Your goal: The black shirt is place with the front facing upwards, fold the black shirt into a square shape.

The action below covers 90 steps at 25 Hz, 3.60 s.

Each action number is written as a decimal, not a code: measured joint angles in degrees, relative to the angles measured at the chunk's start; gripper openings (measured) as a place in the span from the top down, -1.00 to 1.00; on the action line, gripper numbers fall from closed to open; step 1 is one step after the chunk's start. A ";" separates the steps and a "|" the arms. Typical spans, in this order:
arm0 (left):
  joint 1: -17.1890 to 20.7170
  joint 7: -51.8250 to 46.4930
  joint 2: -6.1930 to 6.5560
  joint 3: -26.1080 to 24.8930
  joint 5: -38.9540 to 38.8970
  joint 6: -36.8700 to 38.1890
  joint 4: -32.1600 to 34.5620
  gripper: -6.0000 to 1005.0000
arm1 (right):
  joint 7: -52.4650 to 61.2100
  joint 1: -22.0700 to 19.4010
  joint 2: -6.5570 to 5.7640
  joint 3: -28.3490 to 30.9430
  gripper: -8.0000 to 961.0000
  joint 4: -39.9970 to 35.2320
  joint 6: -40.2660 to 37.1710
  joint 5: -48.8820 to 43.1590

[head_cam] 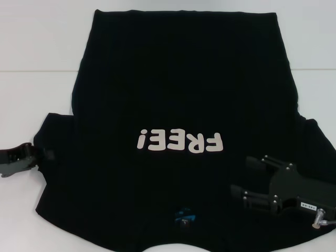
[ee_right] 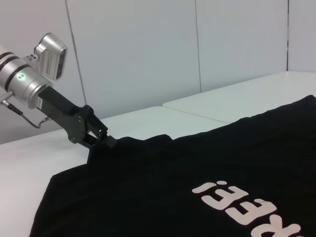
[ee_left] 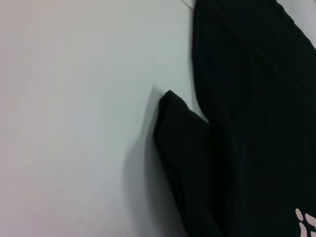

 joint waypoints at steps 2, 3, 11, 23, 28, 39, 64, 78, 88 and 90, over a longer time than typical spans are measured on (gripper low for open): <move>0.00 0.38 0.00 0.01 -0.01 -0.05 0.00 0.17 | 0.00 0.06 0.00 0.00 -0.84 0.00 -0.22 0.00; 0.00 0.42 0.00 0.02 -0.04 -0.09 0.00 0.32 | 0.00 0.08 0.00 0.00 -0.84 0.00 -0.28 0.00; 0.37 1.07 -0.03 -0.51 -0.55 -0.25 0.10 0.96 | 0.00 0.11 0.00 0.00 -0.84 0.00 -0.31 0.00; 1.68 0.59 1.28 -2.37 -0.39 -1.87 4.86 0.96 | 0.00 0.18 0.00 0.24 -0.84 0.00 -0.31 -0.01; 1.13 0.51 1.91 -3.47 -0.12 -2.04 5.98 0.96 | 0.00 0.20 0.00 0.06 -0.84 0.00 -0.31 0.00; -0.36 0.05 2.53 -3.47 -0.49 0.20 6.08 0.96 | 0.00 0.35 0.03 0.00 -0.84 0.49 -0.43 -0.01; -1.92 9.01 -6.17 -3.71 -13.66 8.37 1.47 0.68 | 0.00 0.35 0.00 0.02 -0.84 0.70 -1.70 -0.04; 1.82 52.21 -8.00 -2.73 -16.75 23.23 0.83 -0.36 | 7.64 -2.30 -0.45 4.58 -0.84 -1.84 -3.73 3.11; 6.80 80.65 -13.41 -1.05 -17.30 22.24 0.88 -0.77 | 45.72 -8.94 -2.99 8.93 -0.84 -19.60 -8.38 0.69; 6.68 80.34 -13.30 -0.74 -17.03 22.11 0.56 -0.83 | 52.82 -9.71 -4.77 9.38 -0.84 -21.91 -9.86 -1.30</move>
